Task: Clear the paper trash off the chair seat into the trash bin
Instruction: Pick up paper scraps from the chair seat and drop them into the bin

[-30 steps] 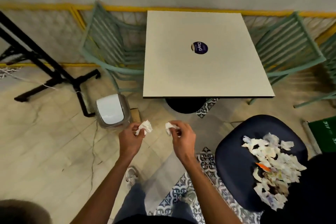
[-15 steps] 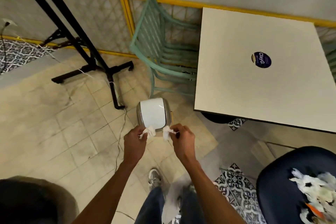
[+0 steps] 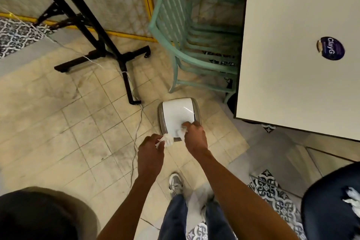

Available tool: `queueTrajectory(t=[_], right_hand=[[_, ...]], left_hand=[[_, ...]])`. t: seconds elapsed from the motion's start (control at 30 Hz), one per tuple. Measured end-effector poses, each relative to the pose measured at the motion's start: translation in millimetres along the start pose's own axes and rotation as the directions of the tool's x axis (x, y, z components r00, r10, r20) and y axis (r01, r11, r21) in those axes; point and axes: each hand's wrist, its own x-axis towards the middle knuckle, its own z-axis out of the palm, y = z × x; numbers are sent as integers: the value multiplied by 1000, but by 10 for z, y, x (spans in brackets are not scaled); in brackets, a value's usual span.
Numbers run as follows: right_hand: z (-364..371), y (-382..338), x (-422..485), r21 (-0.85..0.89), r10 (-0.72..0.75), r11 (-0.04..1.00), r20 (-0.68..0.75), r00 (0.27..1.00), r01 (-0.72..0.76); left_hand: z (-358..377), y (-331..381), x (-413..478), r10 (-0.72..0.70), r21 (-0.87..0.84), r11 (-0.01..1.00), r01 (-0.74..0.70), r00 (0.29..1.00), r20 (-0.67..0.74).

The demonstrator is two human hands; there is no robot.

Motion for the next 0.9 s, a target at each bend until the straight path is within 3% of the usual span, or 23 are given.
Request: queueTrajectory(t=[0.17, 0.37, 0.7, 0.9], right_hand=[[203, 10, 168, -77, -29, 997, -6, 1000, 28], [305, 18, 293, -90, -22, 996, -8, 1000, 21], [404, 128, 337, 67, -81, 994, -61, 995, 85], [382, 234, 288, 61, -104, 993, -33, 994, 106]], left_hand=[[104, -32, 147, 4, 61, 998, -6, 999, 40], [253, 17, 437, 95, 219, 968, -120, 988, 119], [638, 124, 826, 144, 439, 849, -295, 927, 345], [961, 182, 816, 48, 424, 882, -206, 934, 355]])
